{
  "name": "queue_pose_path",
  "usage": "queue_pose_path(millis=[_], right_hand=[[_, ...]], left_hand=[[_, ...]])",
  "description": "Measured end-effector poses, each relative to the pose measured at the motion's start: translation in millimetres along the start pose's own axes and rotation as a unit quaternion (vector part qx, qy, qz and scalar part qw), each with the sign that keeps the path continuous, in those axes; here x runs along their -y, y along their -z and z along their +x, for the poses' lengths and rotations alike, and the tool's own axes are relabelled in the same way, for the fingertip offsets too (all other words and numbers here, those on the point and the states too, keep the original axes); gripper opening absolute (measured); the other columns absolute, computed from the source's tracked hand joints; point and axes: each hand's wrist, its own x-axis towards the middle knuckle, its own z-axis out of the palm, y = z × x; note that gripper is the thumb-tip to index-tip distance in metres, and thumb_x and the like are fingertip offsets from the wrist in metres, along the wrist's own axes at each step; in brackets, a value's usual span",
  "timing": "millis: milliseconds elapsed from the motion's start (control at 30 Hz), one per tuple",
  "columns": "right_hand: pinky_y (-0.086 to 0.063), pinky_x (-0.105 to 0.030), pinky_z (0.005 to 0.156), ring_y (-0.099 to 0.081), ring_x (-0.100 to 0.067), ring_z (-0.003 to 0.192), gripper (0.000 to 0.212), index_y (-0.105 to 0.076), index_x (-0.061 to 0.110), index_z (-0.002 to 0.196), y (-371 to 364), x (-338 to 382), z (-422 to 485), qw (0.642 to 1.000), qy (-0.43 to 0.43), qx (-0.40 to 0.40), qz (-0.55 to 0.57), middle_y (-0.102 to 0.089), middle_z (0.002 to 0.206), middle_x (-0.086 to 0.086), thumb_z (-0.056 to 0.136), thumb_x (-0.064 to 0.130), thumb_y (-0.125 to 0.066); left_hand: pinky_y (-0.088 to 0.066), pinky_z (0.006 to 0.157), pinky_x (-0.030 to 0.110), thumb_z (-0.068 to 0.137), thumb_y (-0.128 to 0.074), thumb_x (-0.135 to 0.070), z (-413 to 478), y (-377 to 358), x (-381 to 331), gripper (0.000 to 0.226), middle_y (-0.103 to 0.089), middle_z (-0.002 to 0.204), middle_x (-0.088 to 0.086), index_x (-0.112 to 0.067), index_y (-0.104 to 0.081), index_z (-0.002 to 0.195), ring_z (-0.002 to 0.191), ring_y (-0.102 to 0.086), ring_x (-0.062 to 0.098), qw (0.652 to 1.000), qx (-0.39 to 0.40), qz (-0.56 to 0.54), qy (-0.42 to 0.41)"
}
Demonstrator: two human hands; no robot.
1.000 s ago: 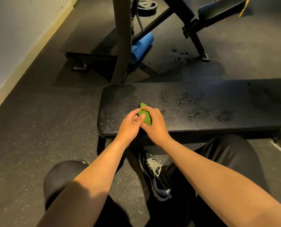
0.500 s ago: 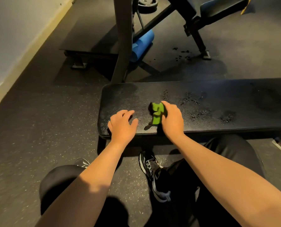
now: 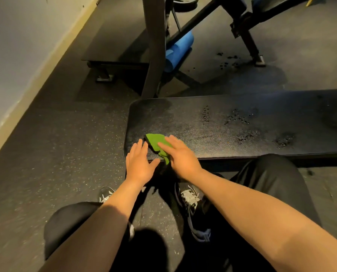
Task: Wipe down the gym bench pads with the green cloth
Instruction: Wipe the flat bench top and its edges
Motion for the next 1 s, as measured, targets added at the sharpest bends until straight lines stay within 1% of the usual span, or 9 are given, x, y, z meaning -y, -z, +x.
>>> queue_pose_path(millis=[133,233,300,333,500,567,767,900,1000], right_hand=[[-0.011,-0.033,0.121,-0.021,-0.034,0.149,0.068,-0.051,0.010,0.143,29,-52,20,0.992,-0.114,-0.051,0.020,-0.033,0.157,-0.017,0.080,-0.016,-0.051],[-0.032,-0.042,0.115,-0.034,-0.036,0.140,0.055,-0.054,0.009,0.135,39,-45,28,0.975,-0.196,-0.098,-0.017,-0.044,0.147,-0.014,0.083,-0.008,-0.050],[-0.046,-0.048,0.098,-0.050,-0.039,0.117,0.041,-0.059,0.006,0.120,30,-18,22,0.981,-0.141,-0.130,-0.041,-0.054,0.126,-0.015,0.079,0.000,-0.056],[-0.046,-0.049,0.099,-0.051,-0.040,0.116,0.043,-0.061,0.005,0.121,18,-5,16,0.986,-0.101,-0.130,-0.034,-0.057,0.126,-0.016,0.078,0.002,-0.059],[-0.026,-0.048,0.117,-0.040,-0.039,0.138,0.064,-0.056,0.016,0.139,-21,21,-14,0.997,0.063,-0.037,-0.008,-0.045,0.149,-0.018,0.076,0.005,-0.059],[-0.027,-0.048,0.117,-0.037,-0.038,0.141,0.075,-0.051,0.017,0.143,-12,7,-18,0.995,0.092,-0.009,-0.035,-0.041,0.152,-0.018,0.072,-0.003,-0.063],[-0.026,-0.042,0.120,-0.028,-0.028,0.148,0.064,-0.038,0.016,0.151,20,-31,-36,0.998,0.026,0.000,-0.048,-0.032,0.158,-0.009,0.091,0.014,-0.060],[-0.018,-0.041,0.121,-0.028,-0.036,0.146,0.065,-0.044,0.009,0.148,3,-14,-38,0.999,-0.003,-0.050,-0.020,-0.034,0.156,-0.018,0.086,-0.005,-0.059],[-0.015,-0.041,0.122,-0.024,-0.036,0.147,0.063,-0.043,0.010,0.148,-19,11,-23,0.999,0.000,-0.052,-0.008,-0.032,0.156,-0.019,0.089,-0.010,-0.052]], left_hand=[[-0.002,0.124,0.043,0.100,-0.054,-0.047,-3,-1,0,0.078,0.000,0.169,-0.001,-0.021,-0.013,0.161,0.155,0.004,0.019,1.000,0.009,0.005,0.001],[-0.003,0.124,0.043,0.100,-0.054,-0.047,-2,-4,1,0.077,-0.001,0.169,-0.001,-0.022,-0.014,0.161,0.155,0.004,0.020,1.000,0.002,0.005,0.000],[-0.003,0.124,0.044,0.100,-0.055,-0.046,0,-6,0,0.077,-0.001,0.169,-0.001,-0.021,-0.015,0.161,0.155,0.003,0.020,1.000,-0.003,0.010,0.005],[-0.002,0.124,0.044,0.100,-0.056,-0.045,-1,-6,-1,0.077,-0.001,0.169,-0.001,-0.021,-0.015,0.161,0.155,0.003,0.021,1.000,-0.003,0.010,0.007],[-0.003,0.123,0.042,0.098,-0.060,-0.022,-1,-1,0,0.066,-0.010,0.168,0.004,-0.022,-0.031,0.157,0.155,-0.001,0.025,0.998,-0.004,-0.057,-0.015],[-0.003,0.123,0.040,0.098,-0.060,-0.023,-1,0,4,0.066,-0.010,0.168,0.006,-0.020,-0.031,0.157,0.155,-0.001,0.025,0.999,0.002,-0.049,-0.018],[-0.013,0.120,0.033,0.105,-0.048,-0.031,-21,-5,-5,0.061,-0.005,0.169,-0.003,-0.025,-0.022,0.160,0.148,-0.004,0.030,0.999,-0.033,-0.015,0.031],[-0.017,0.119,0.031,0.107,-0.044,-0.023,-20,0,0,0.054,-0.009,0.168,-0.004,-0.023,-0.027,0.158,0.149,-0.005,0.025,0.998,-0.019,-0.050,0.014],[-0.009,0.120,0.027,0.107,-0.042,-0.017,-21,1,8,0.048,-0.015,0.167,0.001,-0.016,-0.034,0.155,0.152,-0.005,0.024,0.996,-0.028,-0.087,0.001]])
